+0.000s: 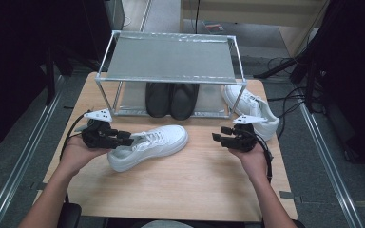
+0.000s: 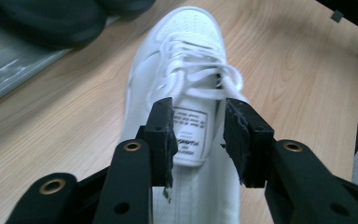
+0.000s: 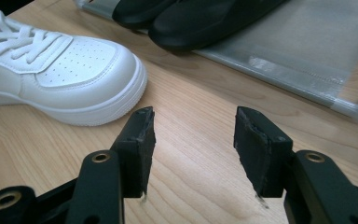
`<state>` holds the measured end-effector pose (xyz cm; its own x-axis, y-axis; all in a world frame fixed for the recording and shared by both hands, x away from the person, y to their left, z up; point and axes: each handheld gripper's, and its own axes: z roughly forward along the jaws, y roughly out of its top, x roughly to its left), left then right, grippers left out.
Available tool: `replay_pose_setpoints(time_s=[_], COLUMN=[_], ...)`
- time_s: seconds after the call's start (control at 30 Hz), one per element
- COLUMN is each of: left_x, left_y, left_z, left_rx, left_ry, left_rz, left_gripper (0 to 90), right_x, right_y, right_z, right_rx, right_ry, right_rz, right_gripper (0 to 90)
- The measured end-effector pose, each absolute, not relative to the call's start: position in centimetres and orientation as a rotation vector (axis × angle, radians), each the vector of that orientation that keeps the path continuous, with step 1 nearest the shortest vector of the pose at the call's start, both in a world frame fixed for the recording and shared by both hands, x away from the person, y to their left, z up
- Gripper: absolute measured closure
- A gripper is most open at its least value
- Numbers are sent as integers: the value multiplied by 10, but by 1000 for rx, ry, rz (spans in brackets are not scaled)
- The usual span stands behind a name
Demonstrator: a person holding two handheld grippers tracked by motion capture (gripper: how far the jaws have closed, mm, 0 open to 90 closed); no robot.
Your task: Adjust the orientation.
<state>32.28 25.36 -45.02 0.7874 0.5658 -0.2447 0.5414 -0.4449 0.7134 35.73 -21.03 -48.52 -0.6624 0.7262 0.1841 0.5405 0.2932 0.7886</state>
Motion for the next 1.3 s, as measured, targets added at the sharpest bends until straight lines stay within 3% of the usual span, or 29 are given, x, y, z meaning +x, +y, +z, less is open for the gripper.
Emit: replay_pose_setpoints(time_s=[0.43,1.13,1.3], left_x=[331,319,318], left_y=[277,291,294], left_z=[-463,-474,-473], left_rx=[2130,2122,2121], left_ry=[907,945,937], left_rz=[41,58,87], left_gripper=[556,453,508], right_x=[376,404,406], right_y=[-246,-278,-279], right_z=[-477,-471,-473], right_rx=[1273,1367,1383], right_ry=[2244,2138,2148], right_rz=[1238,1156,1155], right_gripper=[609,597,597])
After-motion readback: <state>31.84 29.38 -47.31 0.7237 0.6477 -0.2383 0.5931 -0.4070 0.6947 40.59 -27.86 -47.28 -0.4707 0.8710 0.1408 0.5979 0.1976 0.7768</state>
